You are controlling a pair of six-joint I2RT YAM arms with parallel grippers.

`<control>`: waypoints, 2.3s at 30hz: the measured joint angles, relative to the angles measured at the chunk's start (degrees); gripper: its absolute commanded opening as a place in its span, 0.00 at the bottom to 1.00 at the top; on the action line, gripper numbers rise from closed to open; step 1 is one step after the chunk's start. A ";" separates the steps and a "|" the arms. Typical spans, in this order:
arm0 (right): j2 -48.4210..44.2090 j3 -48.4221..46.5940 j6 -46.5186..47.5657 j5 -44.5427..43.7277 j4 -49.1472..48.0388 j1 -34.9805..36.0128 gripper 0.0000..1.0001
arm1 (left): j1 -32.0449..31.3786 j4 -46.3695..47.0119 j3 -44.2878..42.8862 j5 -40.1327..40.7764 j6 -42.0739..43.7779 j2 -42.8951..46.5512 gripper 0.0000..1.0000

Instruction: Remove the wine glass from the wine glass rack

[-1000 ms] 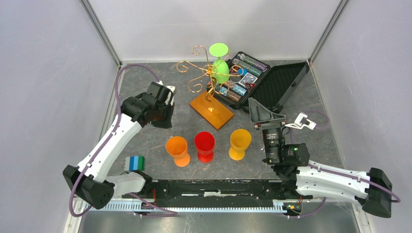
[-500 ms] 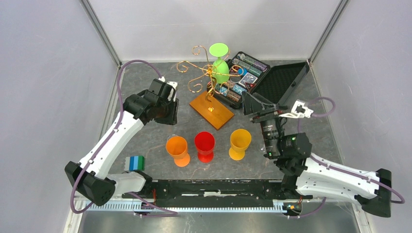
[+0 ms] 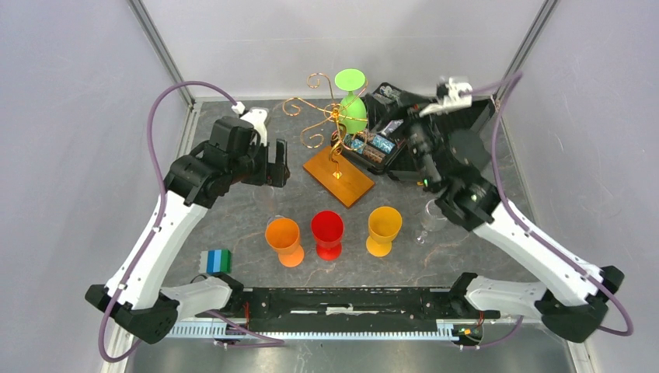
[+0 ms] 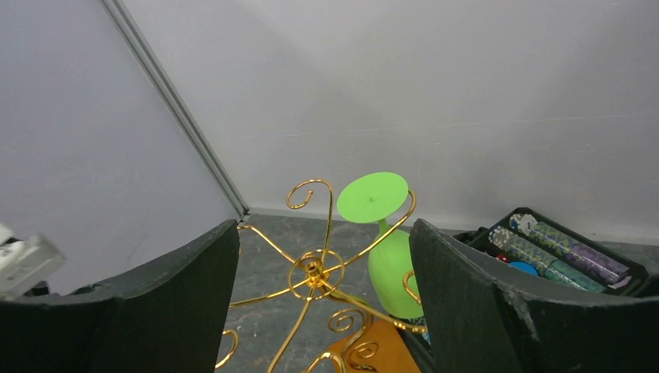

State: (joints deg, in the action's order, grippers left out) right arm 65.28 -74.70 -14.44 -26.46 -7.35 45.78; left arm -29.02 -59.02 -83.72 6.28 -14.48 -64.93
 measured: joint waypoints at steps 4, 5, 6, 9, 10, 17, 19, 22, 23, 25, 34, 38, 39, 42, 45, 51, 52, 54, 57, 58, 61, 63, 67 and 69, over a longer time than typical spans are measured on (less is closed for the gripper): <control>6.10 -5.46 -6.93 11.43 4.24 -9.73 0.63 | 0.00 4.74 0.00 2.78 -0.02 2.56 1.00; 7.48 -6.64 -9.70 13.94 4.74 -11.98 0.60 | 0.00 6.19 0.07 3.21 -0.04 3.50 1.00; 8.90 -7.72 -12.13 16.09 5.01 -13.88 0.57 | 0.00 7.41 0.24 3.58 -0.04 4.28 1.00; 13.38 -10.82 -20.04 20.87 5.62 -17.90 0.51 | 0.00 11.76 1.60 4.02 -0.20 7.63 1.00; 14.69 -11.61 -21.90 22.10 5.68 -18.29 0.49 | 0.00 12.50 1.88 3.96 -0.20 8.28 1.00; 23.30 -16.02 -32.54 25.42 7.96 -18.49 0.54 | 0.00 15.65 4.68 2.95 -0.26 9.53 1.00; 23.91 -15.96 -34.21 24.59 9.20 -18.49 0.54 | 0.00 15.78 5.81 2.51 -0.28 9.51 1.00; 23.93 -15.37 -36.22 22.18 9.57 -18.38 0.53 | 0.00 15.89 6.82 2.38 -0.26 9.51 1.00; 23.93 -15.23 -36.39 21.68 9.55 -18.32 0.52 | 0.00 15.89 6.95 2.38 -0.26 9.53 1.00; 23.93 -14.51 -37.09 20.41 9.40 -18.12 0.49 | 0.00 15.96 7.19 2.38 -0.26 9.55 1.00; 25.40 -15.26 -38.88 15.54 11.43 -16.79 0.46 | 0.00 16.39 8.41 2.43 -0.24 9.88 1.00; 27.45 -16.59 -39.12 14.25 12.57 -16.04 0.44 | 0.00 16.39 8.92 2.62 -0.22 9.97 1.00; 27.76 -16.72 -39.30 14.03 12.61 -15.85 0.44 | 0.00 16.39 8.98 2.62 -0.22 9.97 1.00; 28.22 -17.18 -39.47 13.22 12.72 -15.45 0.44 | 0.00 16.37 9.11 2.64 -0.22 10.03 1.00; 28.22 -17.20 -39.93 12.83 12.50 -15.19 0.43 | 0.00 16.39 9.11 2.64 -0.22 10.12 1.00; 28.22 -16.81 -42.03 12.85 9.81 -15.19 0.40 | 0.00 16.39 9.18 2.69 -0.22 10.45 1.00; 28.22 -16.63 -42.36 12.85 9.42 -15.19 0.39 | 0.00 16.39 9.22 2.69 -0.22 10.47 1.00; 28.24 -15.98 -43.76 12.87 8.17 -15.21 0.38 | 0.00 16.39 9.33 2.69 -0.22 10.69 1.00; 28.50 -15.56 -45.81 13.07 7.43 -15.26 0.36 | 0.00 16.39 9.40 2.69 -0.22 10.97 1.00; 28.70 -15.56 -46.40 13.27 7.19 -15.30 0.35 | 0.00 16.39 9.44 2.71 -0.22 11.08 1.00; 29.38 -15.56 -48.17 13.75 6.80 -15.52 0.33 | 0.00 16.37 9.44 2.80 -0.22 11.32 1.00; 30.16 -15.56 -49.40 14.08 6.80 -15.56 0.31 | 0.00 16.37 9.44 2.89 -0.22 11.50 1.00; 30.71 -15.47 -51.87 14.21 6.36 -15.63 0.14 | 0.00 16.37 9.51 3.19 -0.22 11.85 1.00; 30.71 -15.23 -52.85 14.12 6.38 -15.69 0.04 | 0.00 16.37 9.55 3.30 -0.22 11.91 1.00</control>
State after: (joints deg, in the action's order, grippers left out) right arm 95.98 -89.93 -67.29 -12.34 -0.97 30.09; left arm -29.02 -42.65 -74.17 9.58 -14.70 -53.01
